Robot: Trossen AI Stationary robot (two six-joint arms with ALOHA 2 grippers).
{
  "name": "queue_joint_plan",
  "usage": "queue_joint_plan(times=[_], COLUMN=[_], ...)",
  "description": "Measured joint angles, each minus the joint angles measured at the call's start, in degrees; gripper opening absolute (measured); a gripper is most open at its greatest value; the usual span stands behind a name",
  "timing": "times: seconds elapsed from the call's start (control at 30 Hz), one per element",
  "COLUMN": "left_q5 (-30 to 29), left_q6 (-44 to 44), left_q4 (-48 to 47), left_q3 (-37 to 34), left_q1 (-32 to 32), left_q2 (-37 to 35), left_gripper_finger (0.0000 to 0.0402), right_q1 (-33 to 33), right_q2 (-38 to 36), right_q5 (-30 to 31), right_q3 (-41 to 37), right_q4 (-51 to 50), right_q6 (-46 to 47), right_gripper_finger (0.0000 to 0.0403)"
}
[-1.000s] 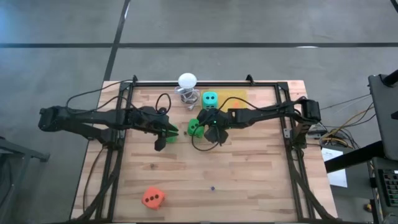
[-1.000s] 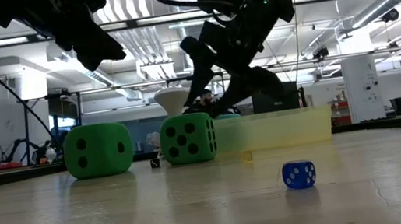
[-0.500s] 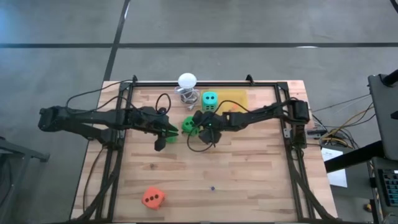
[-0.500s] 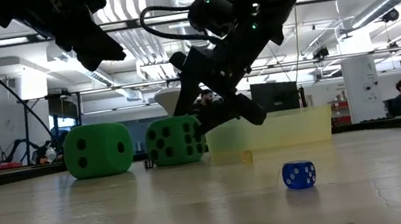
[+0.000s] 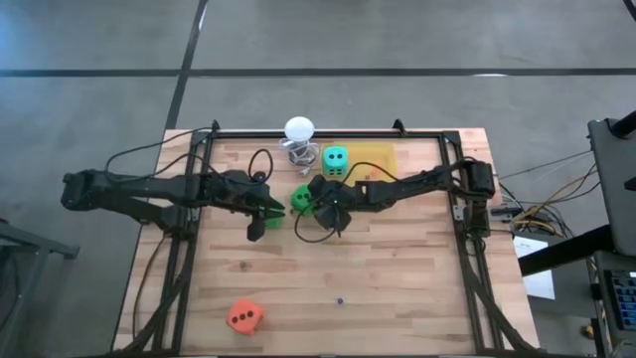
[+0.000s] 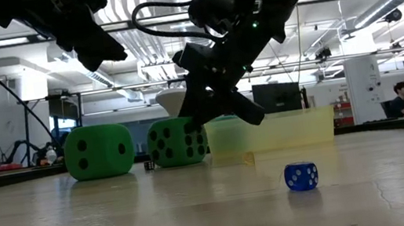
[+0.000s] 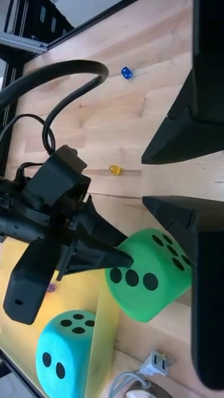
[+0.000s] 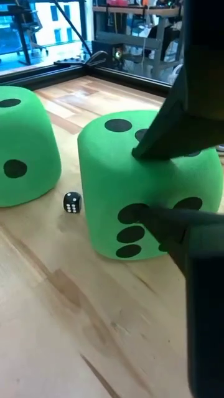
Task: Pick & Place Dice
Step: Put the right large green dice into the yellow bin
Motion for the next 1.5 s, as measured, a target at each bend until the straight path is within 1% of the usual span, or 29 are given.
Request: queue_joint_plan(times=[0.1, 0.17, 0.3, 0.47, 0.57, 0.73, 1.0, 1.17, 1.3, 1.5], left_q5=[-0.01, 0.00, 0.00, -0.05, -0.22, -0.22, -0.22, -0.22, -0.22, -0.22], left_q6=[-0.04, -0.04, -0.07, -0.07, -0.09, -0.12, -0.27, -0.26, -0.26, -0.24], left_q4=[0.09, 0.09, 0.18, 0.42, 0.42, 0.42, 1.25, 1.30, 1.36, 1.29], left_q3=[0.02, 0.02, 0.02, 0.04, 0.04, 0.07, 0.07, 0.07, 0.07, 0.07], left_q1=[0.00, 0.00, 0.00, 0.00, 0.00, 0.00, 0.00, -0.04, -0.04, -0.04], left_q2=[0.00, 0.00, 0.00, 0.00, 0.00, 0.00, 0.00, 0.00, 0.00, 0.00], left_gripper_finger=[0.0098, 0.0098, 0.0098, 0.0098, 0.0098, 0.0098, 0.0098, 0.0098, 0.0098, 0.0098], right_q1=[0.12, 0.20, 0.74, 1.96, 2.44, 2.52, 3.21, 4.22, 4.07, 3.66], right_q2=[0.20, 0.20, 0.11, 0.08, -1.13, -5.37, -11.78, -15.49, -18.55, -22.10], right_q5=[0.06, 0.13, 0.38, 3.23, 3.46, 2.64, 2.76, 6.90, 7.55, 10.81], right_q3=[-0.02, -0.02, -0.02, -0.04, -0.18, -0.62, -0.59, -0.50, -0.48, -0.33], right_q4=[0.00, -0.06, -0.81, -0.94, -1.36, -4.49, -7.14, -7.72, -8.40, -14.03], right_q6=[0.55, 1.49, 3.12, 3.83, 5.16, 9.50, 15.35, 16.47, 18.46, 22.78], right_gripper_finger=[0.0053, 0.0034, 0.0033, 0.0028, 0.0024, 0.0010, 0.0006, 0.0006, 0.0006, 0.0006])
